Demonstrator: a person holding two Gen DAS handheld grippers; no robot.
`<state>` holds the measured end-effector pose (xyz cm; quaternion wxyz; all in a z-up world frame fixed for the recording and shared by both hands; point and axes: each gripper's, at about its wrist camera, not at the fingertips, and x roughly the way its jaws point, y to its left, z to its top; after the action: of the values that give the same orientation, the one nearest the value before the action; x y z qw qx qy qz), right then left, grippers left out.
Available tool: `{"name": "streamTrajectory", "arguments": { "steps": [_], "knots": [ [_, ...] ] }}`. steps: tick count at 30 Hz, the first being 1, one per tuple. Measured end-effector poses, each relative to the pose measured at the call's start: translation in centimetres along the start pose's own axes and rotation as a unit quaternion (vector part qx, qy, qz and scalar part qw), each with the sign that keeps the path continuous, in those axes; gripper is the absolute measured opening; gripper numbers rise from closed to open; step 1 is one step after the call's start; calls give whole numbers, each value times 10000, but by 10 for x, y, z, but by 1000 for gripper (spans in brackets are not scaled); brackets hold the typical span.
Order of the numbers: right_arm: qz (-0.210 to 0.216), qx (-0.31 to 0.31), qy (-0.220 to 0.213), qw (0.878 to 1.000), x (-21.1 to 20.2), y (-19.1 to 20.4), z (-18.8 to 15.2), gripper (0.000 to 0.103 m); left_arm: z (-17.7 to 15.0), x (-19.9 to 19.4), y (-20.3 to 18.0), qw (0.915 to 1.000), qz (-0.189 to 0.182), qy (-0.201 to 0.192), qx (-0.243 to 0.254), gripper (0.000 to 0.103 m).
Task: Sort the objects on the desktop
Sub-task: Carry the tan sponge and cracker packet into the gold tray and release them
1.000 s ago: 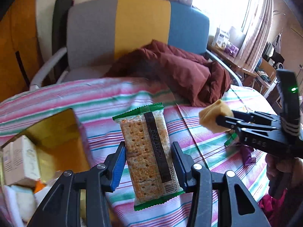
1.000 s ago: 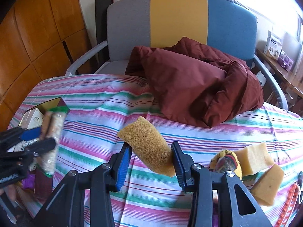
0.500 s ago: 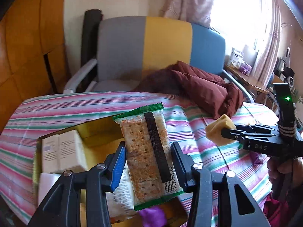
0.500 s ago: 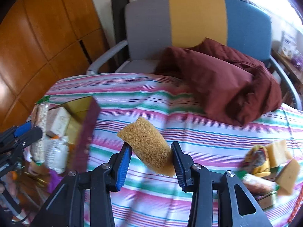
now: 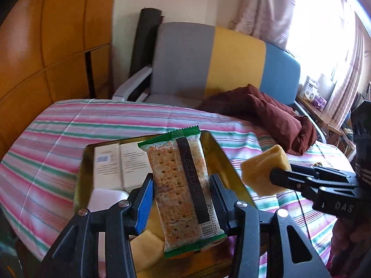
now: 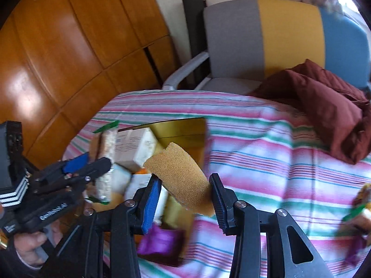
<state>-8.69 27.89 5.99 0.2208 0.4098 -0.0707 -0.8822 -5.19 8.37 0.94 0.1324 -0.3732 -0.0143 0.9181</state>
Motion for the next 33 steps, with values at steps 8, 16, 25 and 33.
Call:
{"name": "streamTrajectory", "arguments": {
  "steps": [8,16,25,33],
  "knots": [
    [169,198,29,9997,13,32,-16,43,-16,-6,32,9995,30,45,-320,47],
    [65,342,-122,9993,2,46,-25,43,-32,-11,57,9980,-111,104,-608,47],
    [-103,442,-226,9987,4,48,-19,43,-40,-23,86,9965,-142,26,-825,47],
    [-284,541,-296,9977,13,52,-11,43,-36,-16,80,9966,-302,92,-766,47]
  ]
}}
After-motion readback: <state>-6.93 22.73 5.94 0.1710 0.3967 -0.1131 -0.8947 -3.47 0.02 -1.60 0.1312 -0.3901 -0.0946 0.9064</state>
